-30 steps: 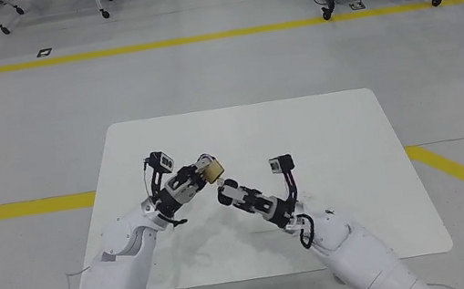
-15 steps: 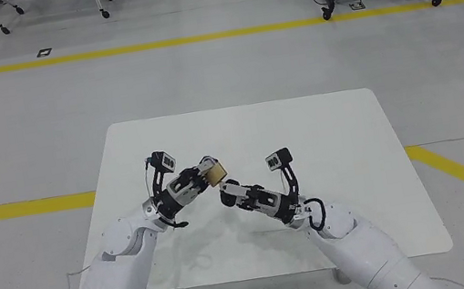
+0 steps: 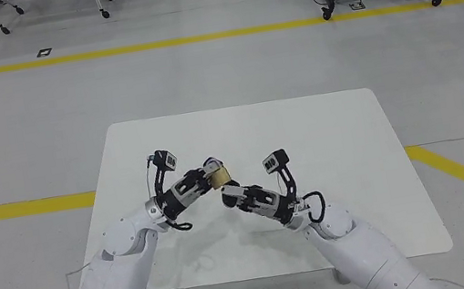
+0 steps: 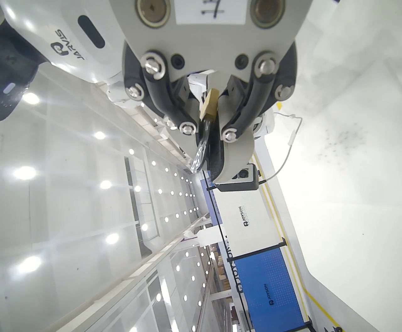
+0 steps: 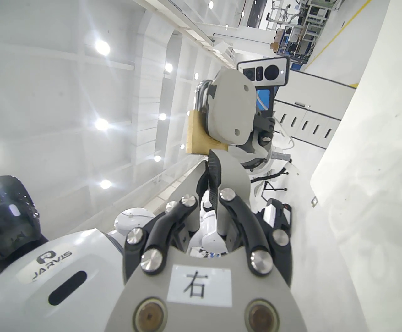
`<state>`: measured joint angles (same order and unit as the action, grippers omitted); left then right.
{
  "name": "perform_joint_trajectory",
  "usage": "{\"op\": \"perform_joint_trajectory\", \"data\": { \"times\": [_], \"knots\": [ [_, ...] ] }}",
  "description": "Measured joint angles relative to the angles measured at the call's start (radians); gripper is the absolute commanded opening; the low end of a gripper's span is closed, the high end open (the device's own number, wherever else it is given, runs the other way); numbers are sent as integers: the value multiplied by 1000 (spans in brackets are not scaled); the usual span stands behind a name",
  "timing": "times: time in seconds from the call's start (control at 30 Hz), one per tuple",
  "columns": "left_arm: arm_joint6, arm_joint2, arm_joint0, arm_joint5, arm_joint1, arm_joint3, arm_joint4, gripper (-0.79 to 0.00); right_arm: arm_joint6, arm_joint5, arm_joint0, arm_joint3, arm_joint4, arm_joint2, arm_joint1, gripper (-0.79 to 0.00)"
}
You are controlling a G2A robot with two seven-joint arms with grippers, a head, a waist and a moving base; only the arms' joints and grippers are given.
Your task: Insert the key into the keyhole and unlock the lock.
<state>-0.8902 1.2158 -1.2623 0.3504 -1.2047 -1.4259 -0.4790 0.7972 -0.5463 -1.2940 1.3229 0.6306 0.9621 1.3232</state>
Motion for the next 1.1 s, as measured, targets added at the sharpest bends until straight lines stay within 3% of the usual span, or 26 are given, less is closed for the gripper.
{"op": "perform_joint_trajectory", "data": {
  "times": [0.33, 0.47, 0.6, 0.63, 0.67, 0.7, 0.9, 1.1],
  "knots": [
    [-1, -1, -22, 51, 3, -24, 25, -785, 344, 329, 28, -84, 454, 3, 10, -785],
    [5, 2, -29, 72, 4, -32, 26, -785, 417, 420, 42, -120, 531, 5, 13, -785],
    [16, 4, -35, 87, 5, -38, 29, -785, 439, 437, 52, -137, 539, 10, 16, -785],
    [21, 5, -38, 94, 5, -41, 29, -785, 437, 425, 53, -137, 527, 12, 16, -496],
    [25, 6, -40, 99, 5, -43, 28, -785, 435, 415, 53, -135, 518, 13, 16, -102],
    [32, 8, -42, 104, 5, -44, 26, -785, 435, 405, 52, -132, 510, 14, 16, 0],
    [63, 16, -55, 107, 7, -55, 30, -785, 405, 253, 23, -87, 413, 83, 2, 0],
    [174, 0, -50, 54, 11, -77, 277, -785, 393, 121, -76, 26, 408, 310, -44, 0]
  ]
}}
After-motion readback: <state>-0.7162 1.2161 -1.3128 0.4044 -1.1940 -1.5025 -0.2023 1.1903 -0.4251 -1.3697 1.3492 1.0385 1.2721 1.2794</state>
